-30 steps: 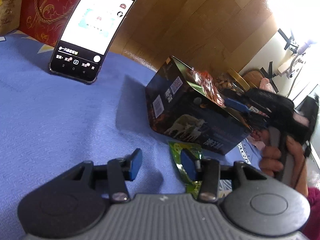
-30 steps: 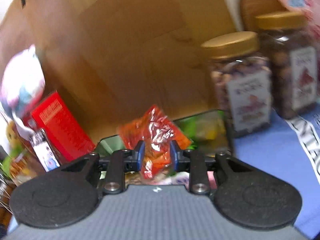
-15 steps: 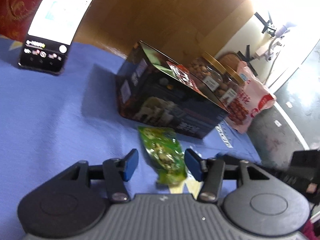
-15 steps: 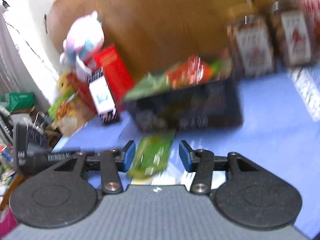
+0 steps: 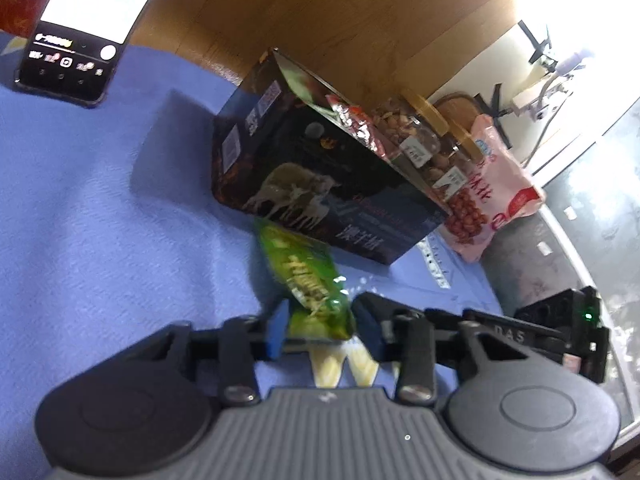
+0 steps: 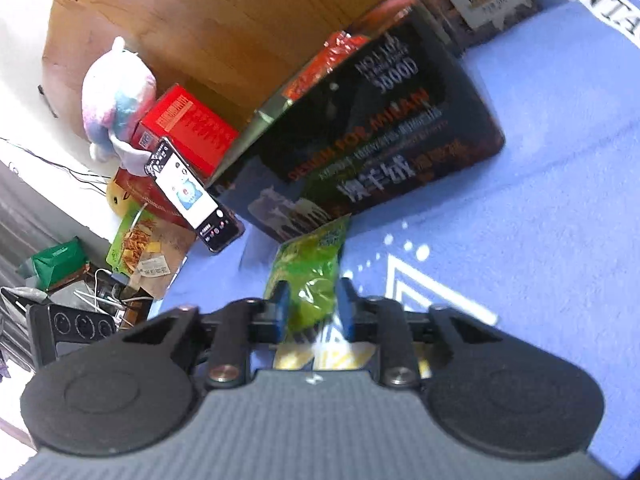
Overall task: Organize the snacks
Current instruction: 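Grasp the green nut bag with the left gripper, then carry the green nut bag into the tin and open the left gripper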
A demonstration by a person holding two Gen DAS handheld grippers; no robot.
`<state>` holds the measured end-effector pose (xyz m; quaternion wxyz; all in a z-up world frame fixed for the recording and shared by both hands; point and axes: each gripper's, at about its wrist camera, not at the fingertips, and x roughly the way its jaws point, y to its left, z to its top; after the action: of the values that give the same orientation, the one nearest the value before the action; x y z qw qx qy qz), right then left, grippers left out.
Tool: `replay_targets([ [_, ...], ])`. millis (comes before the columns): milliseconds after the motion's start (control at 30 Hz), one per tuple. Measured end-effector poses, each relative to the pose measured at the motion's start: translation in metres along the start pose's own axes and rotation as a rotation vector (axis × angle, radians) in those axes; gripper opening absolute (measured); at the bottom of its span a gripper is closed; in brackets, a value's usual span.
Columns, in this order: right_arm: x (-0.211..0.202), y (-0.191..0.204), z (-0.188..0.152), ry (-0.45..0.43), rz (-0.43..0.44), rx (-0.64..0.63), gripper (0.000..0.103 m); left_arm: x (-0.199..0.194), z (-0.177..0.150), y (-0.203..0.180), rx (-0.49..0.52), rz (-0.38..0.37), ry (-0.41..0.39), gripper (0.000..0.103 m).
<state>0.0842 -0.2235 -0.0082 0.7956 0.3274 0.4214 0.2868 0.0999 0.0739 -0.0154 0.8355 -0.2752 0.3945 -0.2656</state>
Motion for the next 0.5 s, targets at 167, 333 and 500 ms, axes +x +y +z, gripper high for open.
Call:
replay_targets([
  [167,-0.033,0.003,-0.029,0.045,0.020,-0.054,0.016,-0.006,-0.035,-0.020,0.015,-0.056,0.082,0.019],
  [333,-0.078,0.007,-0.068,0.070,0.043,-0.145,0.019,-0.023,-0.078,-0.041,0.038,-0.114,0.138,0.019],
  [500,-0.098,0.008,-0.085,0.008,0.009,-0.180,0.019,-0.030,-0.085,-0.049,0.025,-0.107,0.136,0.042],
])
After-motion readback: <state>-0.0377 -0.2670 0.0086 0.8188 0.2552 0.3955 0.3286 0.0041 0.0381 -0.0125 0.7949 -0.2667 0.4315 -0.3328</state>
